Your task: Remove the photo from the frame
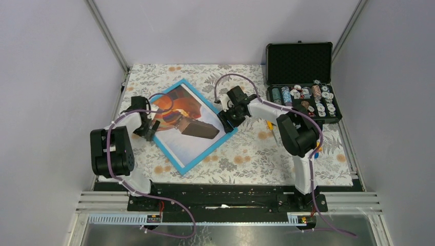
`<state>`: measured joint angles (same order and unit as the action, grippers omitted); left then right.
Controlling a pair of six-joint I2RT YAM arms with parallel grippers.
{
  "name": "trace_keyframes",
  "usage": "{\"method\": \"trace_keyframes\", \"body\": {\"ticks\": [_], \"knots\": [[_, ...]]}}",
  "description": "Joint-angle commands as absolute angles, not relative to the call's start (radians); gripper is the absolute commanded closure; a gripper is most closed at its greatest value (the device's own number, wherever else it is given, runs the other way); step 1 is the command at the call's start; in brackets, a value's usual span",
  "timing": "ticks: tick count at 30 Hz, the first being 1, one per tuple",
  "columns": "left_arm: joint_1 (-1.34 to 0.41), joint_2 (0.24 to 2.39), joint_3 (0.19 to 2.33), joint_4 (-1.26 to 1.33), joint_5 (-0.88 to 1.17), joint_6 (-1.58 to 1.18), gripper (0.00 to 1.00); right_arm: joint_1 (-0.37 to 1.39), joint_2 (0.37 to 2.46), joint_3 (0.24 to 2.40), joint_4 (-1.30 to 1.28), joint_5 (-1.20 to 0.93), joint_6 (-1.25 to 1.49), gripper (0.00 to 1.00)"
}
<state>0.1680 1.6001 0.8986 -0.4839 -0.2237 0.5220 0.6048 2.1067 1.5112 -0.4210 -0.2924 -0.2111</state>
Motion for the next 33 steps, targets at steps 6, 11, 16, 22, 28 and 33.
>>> {"method": "trace_keyframes", "body": {"ticks": [6, 11, 16, 22, 28, 33], "knots": [[-0.059, 1.767, 1.049, -0.433, -0.078, 0.401, 0.01, 0.622, 1.934, 1.268, -0.587, -0.432, -0.148, 0.27], [-0.093, 1.847, 1.159, -0.471, -0.007, 0.37, 0.01, 0.621, 1.914, 1.282, -0.674, -0.464, -0.182, 0.14], [-0.046, 1.871, 1.254, -0.529, 0.105, 0.302, 0.01, 0.554, 1.93, 1.34, -0.739, -0.496, -0.191, 0.06], [0.07, 1.818, 1.325, -0.653, 0.291, 0.198, 0.01, 0.394, 1.896, 1.395, -0.757, -0.626, -0.229, 0.0], [0.071, 1.757, 1.305, -0.695, 0.399, 0.112, 0.01, 0.318, 1.938, 1.485, -0.708, -0.688, -0.176, 0.0], [0.069, 1.784, 1.289, -0.666, 0.432, 0.054, 0.01, 0.314, 2.02, 1.526, -0.613, -0.687, -0.11, 0.0]]}}
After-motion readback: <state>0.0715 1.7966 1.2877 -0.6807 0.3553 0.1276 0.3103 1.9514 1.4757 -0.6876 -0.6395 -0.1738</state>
